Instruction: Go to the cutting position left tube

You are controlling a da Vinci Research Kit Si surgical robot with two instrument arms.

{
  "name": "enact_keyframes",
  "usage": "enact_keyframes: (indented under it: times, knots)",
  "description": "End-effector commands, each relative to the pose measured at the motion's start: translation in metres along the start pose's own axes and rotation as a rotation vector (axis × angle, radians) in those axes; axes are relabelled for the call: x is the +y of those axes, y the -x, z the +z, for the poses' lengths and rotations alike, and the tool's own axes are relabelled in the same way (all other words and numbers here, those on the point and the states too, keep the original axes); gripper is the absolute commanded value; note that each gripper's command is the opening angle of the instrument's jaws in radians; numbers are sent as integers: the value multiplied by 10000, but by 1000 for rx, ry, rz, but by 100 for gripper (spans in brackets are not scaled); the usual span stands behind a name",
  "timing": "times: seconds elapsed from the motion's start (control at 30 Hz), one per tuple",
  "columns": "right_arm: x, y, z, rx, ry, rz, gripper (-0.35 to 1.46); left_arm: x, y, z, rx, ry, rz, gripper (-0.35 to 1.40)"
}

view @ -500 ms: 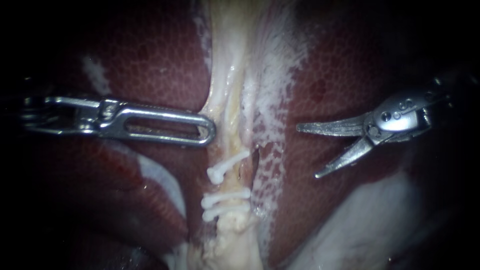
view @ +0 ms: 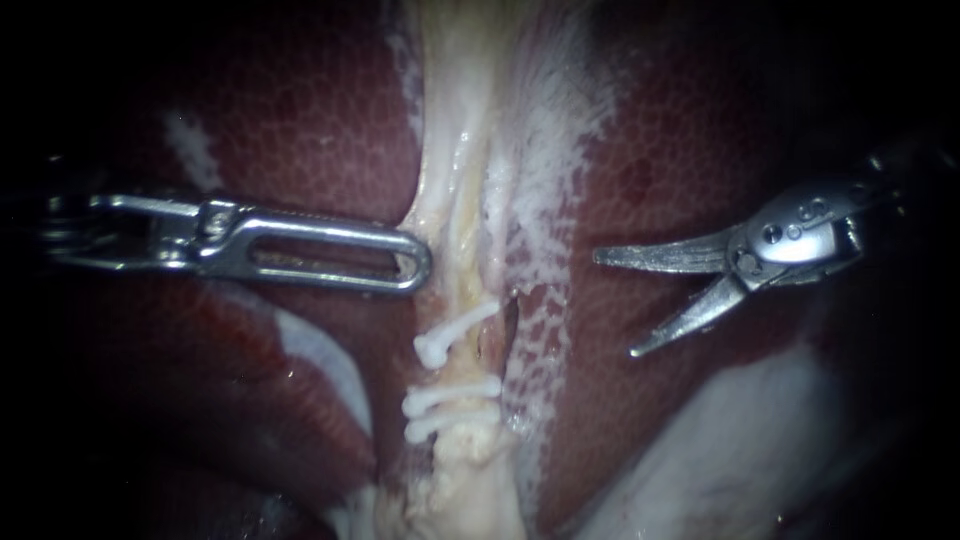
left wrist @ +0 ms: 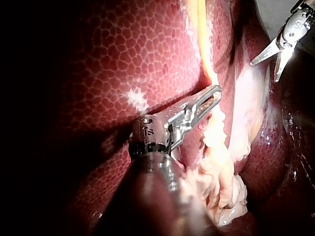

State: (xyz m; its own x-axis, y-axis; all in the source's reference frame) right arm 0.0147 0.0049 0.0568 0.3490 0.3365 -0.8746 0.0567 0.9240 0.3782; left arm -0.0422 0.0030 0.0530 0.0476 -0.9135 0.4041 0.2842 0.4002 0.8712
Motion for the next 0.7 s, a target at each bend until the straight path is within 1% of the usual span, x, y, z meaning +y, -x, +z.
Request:
enact_keyframes:
  times: [0.03, 0.13, 0.33, 0.43, 0.53, 0.6, 0.7]
  knots:
    - [-1, 2, 2, -4, -10, 11, 139, -1, 1, -1, 0, -1, -2, -35]
    - [-3, 10, 8, -25, -33, 46, 139, -5, 3, -4, 1, -2, -3, -35]
    - [-12, 30, 26, -50, -90, 108, 139, -12, 11, -12, 3, -7, -9, -35]
    - [-20, 40, 37, -72, -132, 135, 139, -17, 18, -20, 9, -12, -14, -35]
    - [-29, 48, 48, -84, -175, 172, 138, -23, 26, -27, 0, -14, -25, -35]
    - [-34, 53, 55, -106, -205, 188, 138, -26, 30, -31, -3, -15, -22, -35]
    - [-37, 56, 64, -123, -242, 199, 134, -29, 33, -35, -6, -15, -18, -35]
